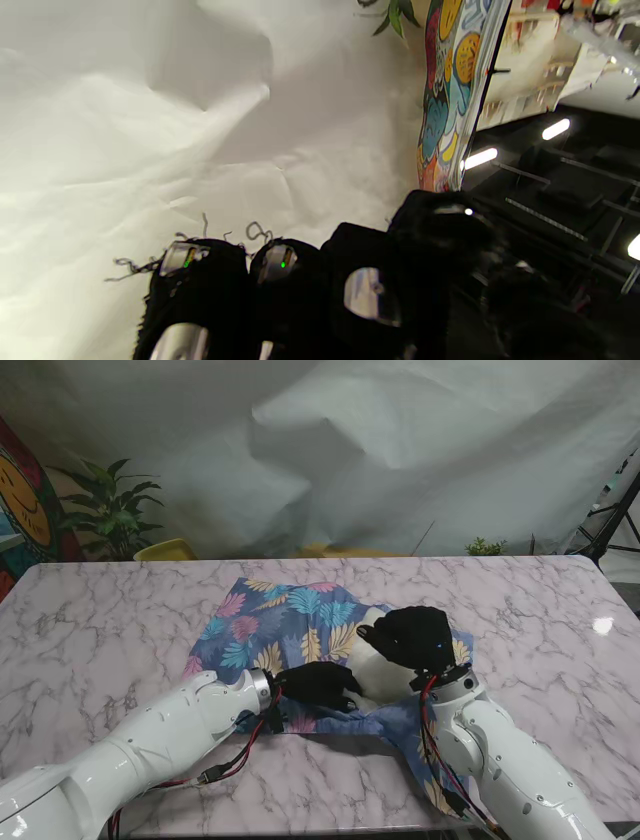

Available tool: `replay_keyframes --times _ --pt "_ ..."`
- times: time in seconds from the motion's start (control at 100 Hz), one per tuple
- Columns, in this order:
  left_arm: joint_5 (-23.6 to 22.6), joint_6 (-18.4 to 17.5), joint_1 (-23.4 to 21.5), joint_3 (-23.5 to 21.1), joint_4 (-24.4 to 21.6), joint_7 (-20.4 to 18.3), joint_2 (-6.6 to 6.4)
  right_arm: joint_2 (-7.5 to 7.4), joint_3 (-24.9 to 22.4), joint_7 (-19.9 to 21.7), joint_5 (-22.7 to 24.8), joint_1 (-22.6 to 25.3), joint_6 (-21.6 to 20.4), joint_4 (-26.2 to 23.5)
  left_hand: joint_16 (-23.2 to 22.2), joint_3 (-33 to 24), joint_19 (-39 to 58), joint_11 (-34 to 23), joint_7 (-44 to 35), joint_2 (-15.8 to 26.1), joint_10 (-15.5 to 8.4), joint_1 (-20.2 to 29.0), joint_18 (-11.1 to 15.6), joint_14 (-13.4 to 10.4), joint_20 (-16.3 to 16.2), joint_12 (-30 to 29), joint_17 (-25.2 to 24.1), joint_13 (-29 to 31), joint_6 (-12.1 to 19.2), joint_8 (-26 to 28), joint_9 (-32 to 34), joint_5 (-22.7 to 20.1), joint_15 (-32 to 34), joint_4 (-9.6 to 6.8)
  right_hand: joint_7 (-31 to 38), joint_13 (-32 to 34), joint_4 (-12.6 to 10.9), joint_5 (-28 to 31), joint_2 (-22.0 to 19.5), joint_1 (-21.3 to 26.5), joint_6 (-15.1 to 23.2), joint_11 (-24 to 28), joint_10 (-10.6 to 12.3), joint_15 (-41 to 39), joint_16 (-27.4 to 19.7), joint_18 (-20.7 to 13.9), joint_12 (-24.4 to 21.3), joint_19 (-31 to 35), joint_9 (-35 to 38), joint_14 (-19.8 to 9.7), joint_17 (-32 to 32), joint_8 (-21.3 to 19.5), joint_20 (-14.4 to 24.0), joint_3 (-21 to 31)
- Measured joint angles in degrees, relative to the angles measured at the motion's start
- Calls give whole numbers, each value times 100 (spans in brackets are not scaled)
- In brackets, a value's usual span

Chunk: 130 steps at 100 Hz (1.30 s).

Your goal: Put a pillowcase on a pillow

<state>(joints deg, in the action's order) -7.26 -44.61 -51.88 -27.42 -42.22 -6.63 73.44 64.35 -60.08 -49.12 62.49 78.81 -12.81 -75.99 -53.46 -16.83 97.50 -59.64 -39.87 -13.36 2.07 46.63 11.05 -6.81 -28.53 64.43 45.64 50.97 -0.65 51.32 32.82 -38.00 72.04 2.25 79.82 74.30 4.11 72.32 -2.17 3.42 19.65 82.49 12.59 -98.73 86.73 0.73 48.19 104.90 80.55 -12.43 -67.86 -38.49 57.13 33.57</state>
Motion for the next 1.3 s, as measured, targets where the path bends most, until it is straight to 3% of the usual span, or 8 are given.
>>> replay_keyframes --times 0.11,0.2,0.31,0.6,0.88,1.01,1.18,1.3 --pt "-168 11 -9 4 -38 115 -6 -60 -290 690 512 195 363 -391 0 0 0 0 -2 0 0 1 -2 0 -1 0 16 0 0 0 0 0 0 0 -650 -2 1 0 -257 10 0 -67 5 14 -62 -35 -94 5 0 0 0 318 -730 -651" --pt "-182 10 -9 6 -37 146 -3 -81 -964 2086 190 799 249 -1237 -1 0 1 0 -4 0 0 1 -3 1 -1 0 19 0 0 0 0 0 -1 0 -1863 -3 1 -227 -807 26 -20 -1333 -83 736 -3146 251 -906 -78 -2 62 113 832 -1771 -1709" --pt "-271 81 -19 -6 -77 191 -8 -157 -1331 3462 -1004 1472 48 -1972 -1 0 1 0 -6 0 0 1 -4 1 -1 1 29 0 0 0 0 0 -1 -19 -2534 2 -90 -921 -1225 352 -163 -3361 -523 2465 -4627 1218 -1764 -1189 -8 542 431 868 -3035 -2781" --pt "-346 166 -10 6 -53 295 35 -151 -1252 3748 -1776 1911 -93 -1820 -1 0 1 -2 -41 -1 0 1 -4 0 -1 6 94 13 0 3 0 0 0 -47 -3770 -557 -103 -2045 -1451 542 -1259 -5779 -1571 7458 -6575 1332 -3273 -3674 -1395 1389 2103 2177 -5000 -3257" --pt "-305 168 -1 16 -26 279 50 -179 -1098 4159 -1664 1813 -135 -1573 6 -2 1 -14 -253 -5 0 1 -4 -14 -1 8 151 71 0 4 0 0 12 -47 -4040 -1237 -149 -2584 -1587 532 -1469 -5989 -1560 7989 -7049 936 -3493 -4410 -2058 1306 2924 2415 -5321 -3264" --pt "-330 222 -14 10 -52 275 46 -245 -1100 4674 -1672 1742 -215 -1567 7 -4 7 -18 -286 -86 0 1 1 -19 -1 8 153 72 0 4 0 -2 46 -47 -4000 -797 -149 -2338 -1691 444 -1459 -5799 -1375 7883 -7097 858 -3493 -4224 -1367 1215 2618 2482 -5267 -3296" --pt "-414 304 -48 3 -147 274 34 -317 -1280 5908 -2099 1715 -154 -1739 8 -4 61 -22 -286 -86 -16 1 1 -19 -1 9 157 74 42 4 0 -12 69 -47 -3993 -86 -149 -1824 -1703 366 -1440 -4922 -1428 5306 -6137 1272 -3077 -2689 -315 1349 1201 2484 -5146 -3304" --pt "-429 341 -52 -7 -190 292 32 -434 -1344 6594 -2089 1721 40 -1909 75 -4 46 -24 -439 -84 -16 0 52 -79 42 9 170 75 42 4 2 -12 72 -47 -3160 -88 -150 -991 -1749 288 -1389 -4185 -1218 4104 -5673 1247 -2558 -1696 -155 1188 952 1905 -4874 -3306"
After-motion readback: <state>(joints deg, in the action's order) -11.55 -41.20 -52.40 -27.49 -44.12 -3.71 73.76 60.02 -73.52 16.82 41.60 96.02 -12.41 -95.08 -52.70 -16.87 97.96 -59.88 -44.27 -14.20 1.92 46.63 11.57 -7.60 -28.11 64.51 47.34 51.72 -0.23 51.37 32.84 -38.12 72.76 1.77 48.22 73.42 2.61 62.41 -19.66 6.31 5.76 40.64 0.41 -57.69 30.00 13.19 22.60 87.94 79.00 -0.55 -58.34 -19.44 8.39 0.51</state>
